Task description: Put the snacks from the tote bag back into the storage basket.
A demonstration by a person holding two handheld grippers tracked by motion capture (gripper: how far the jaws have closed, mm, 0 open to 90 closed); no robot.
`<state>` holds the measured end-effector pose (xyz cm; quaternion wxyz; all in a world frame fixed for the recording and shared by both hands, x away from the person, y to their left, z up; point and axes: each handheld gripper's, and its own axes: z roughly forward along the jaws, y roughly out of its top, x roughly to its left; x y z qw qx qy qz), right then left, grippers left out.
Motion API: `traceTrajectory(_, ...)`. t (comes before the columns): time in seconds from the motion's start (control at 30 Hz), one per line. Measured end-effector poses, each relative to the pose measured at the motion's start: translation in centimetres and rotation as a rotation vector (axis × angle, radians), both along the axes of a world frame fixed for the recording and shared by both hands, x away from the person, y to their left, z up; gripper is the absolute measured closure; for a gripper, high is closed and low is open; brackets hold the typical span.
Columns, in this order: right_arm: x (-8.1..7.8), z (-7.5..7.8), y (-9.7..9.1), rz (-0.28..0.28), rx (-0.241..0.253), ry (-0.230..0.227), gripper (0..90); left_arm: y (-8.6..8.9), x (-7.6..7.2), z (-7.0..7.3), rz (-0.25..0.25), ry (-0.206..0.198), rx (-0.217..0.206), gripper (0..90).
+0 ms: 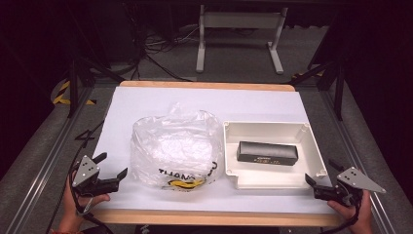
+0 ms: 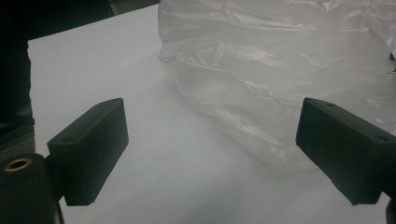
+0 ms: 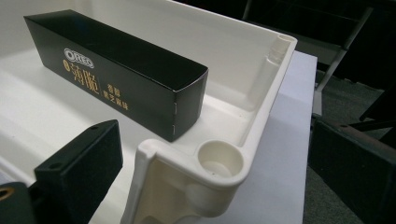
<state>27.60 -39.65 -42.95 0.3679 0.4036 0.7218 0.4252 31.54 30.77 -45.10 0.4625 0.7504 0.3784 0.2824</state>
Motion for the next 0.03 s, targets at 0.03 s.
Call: traceTrajectory(0.03, 0.02, 0.01, -0.06, 0.007, 0.006, -0.003, 3.8, -0.03, 0.03, 0.00, 0.003, 0.001, -0.005, 10.1)
